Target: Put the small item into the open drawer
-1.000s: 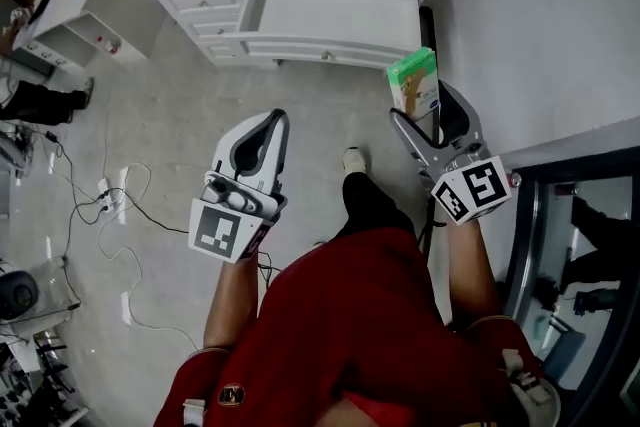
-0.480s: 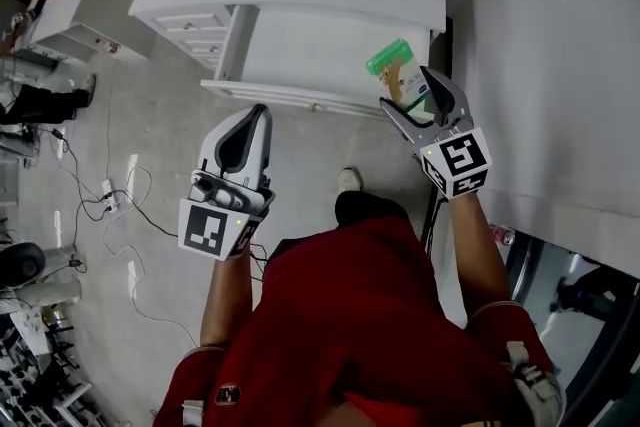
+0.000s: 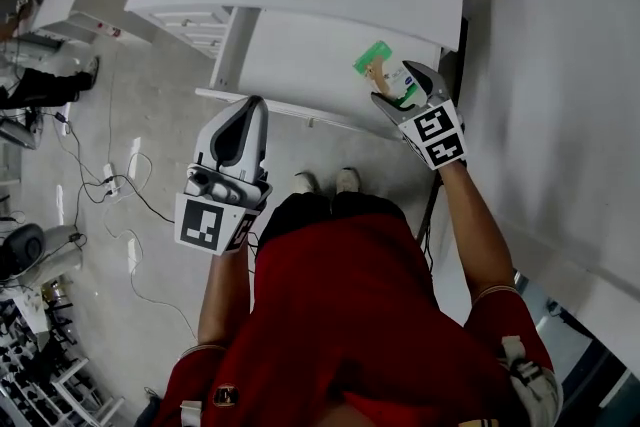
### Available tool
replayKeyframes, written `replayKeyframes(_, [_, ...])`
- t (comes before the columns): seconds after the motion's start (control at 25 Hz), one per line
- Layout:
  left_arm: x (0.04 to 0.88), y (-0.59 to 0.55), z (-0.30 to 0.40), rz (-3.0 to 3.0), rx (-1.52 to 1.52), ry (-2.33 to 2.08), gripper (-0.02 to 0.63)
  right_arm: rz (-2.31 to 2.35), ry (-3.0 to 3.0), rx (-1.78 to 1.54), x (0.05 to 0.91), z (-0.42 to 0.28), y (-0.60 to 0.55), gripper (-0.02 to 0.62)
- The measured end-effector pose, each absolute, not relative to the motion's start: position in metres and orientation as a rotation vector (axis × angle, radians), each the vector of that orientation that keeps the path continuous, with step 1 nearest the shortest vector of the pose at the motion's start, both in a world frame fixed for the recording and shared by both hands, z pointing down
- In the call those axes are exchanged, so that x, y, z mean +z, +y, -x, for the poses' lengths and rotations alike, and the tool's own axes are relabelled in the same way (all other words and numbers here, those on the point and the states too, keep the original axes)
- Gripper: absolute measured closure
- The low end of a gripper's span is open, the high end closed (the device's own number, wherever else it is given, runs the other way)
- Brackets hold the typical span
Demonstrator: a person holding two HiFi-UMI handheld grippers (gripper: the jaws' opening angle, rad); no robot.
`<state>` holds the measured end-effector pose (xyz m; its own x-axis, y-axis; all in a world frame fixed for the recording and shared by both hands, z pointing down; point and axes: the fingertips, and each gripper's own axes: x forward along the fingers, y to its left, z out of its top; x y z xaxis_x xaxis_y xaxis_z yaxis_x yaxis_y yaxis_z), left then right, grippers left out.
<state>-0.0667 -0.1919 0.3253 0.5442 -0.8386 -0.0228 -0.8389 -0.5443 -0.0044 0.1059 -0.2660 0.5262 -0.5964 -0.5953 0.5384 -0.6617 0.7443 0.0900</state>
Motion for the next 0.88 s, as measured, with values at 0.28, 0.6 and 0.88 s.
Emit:
replayKeyframes(0.28, [0.324, -0.213, 0.069, 2.762, -0.007, 1.485, 0.606, -0.86, -2.259, 0.24, 0.576, -0.107, -0.288, 0.232])
replayKeyframes(0.6, [0.329, -0.232, 0.093, 2.75, -0.05, 1.535, 0.606, -0.77, -2.127, 0.352, 0.641, -0.096, -0.317, 0.233])
replayKeyframes(0.88, [0.339, -0.237, 0.121, 2.744, -0.088, 1.582, 0.606, -0.719, -2.003, 0.452, 0.685, -0.085, -0.323, 0.232])
